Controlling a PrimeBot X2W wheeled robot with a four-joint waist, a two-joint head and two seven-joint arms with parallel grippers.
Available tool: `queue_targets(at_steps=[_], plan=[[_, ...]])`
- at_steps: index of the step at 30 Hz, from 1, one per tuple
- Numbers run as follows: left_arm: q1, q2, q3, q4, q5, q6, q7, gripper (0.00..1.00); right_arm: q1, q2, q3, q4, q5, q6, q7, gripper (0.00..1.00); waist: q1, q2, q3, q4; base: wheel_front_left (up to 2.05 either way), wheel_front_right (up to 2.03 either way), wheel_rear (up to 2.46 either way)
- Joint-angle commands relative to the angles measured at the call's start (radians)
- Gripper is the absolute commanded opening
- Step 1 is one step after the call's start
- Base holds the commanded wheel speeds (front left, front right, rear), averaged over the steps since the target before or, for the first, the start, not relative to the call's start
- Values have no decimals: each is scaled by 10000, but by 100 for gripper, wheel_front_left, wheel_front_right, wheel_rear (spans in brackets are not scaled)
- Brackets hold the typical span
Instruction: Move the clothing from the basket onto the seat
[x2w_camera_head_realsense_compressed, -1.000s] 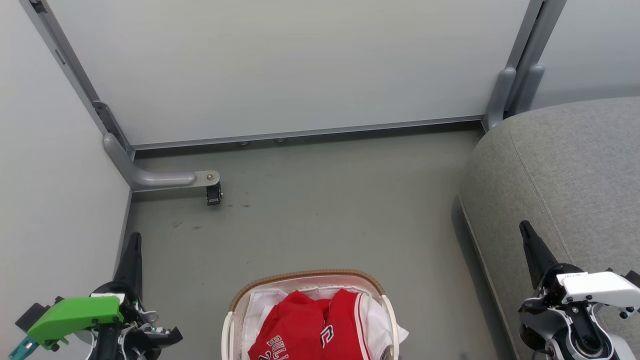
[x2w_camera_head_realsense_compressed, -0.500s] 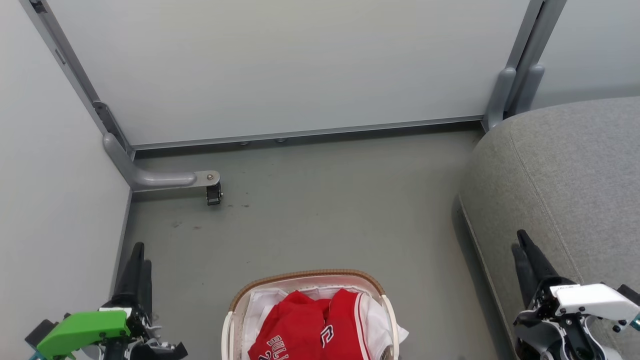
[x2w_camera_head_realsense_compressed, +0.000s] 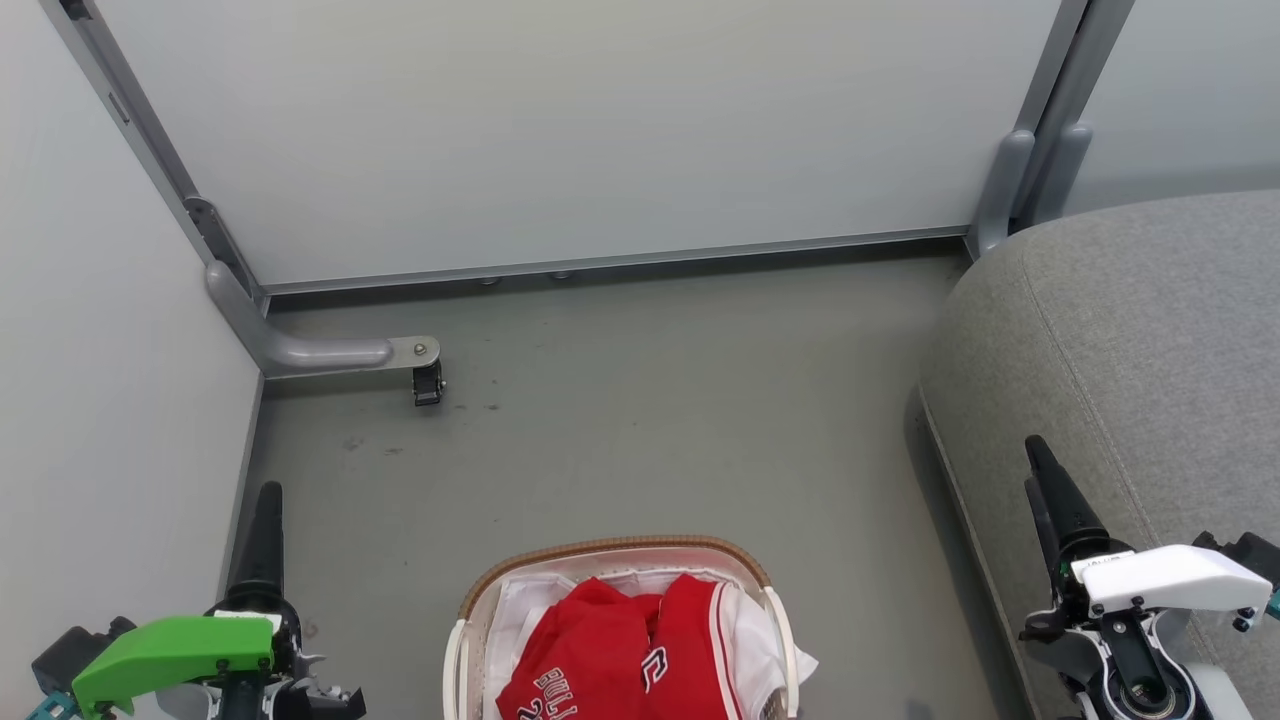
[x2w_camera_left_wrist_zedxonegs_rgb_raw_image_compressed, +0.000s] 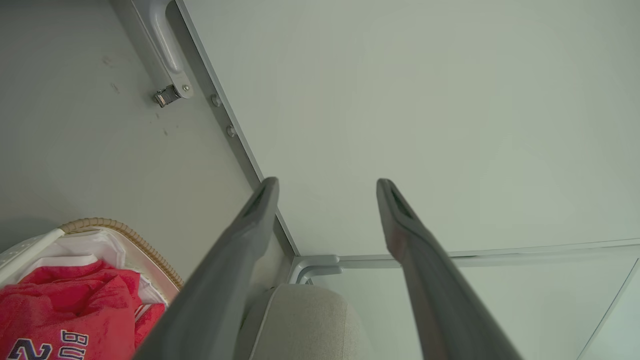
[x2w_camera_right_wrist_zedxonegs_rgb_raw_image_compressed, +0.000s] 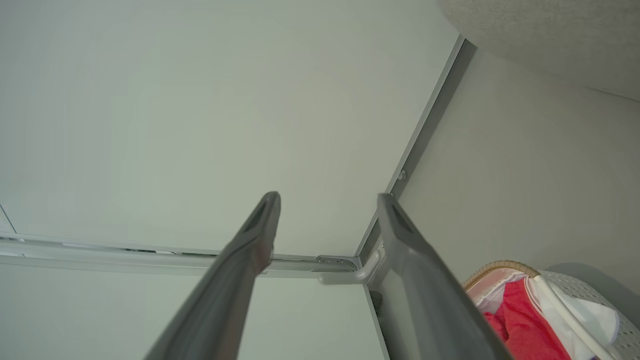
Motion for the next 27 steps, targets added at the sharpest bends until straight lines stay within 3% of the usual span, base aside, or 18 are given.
queue_targets(at_steps=[1,27], plan=[[-387,128,7,-138,519,-5,-117,100,-336,-138,67,-141,-460,3,-129,100,0,0,9,4,0,0,0],[-431,514,-839,99,5671,-12,-1123,100,-726,-380,810,183,-5224,3,-1142,100,0,0,64,36,0,0,0]])
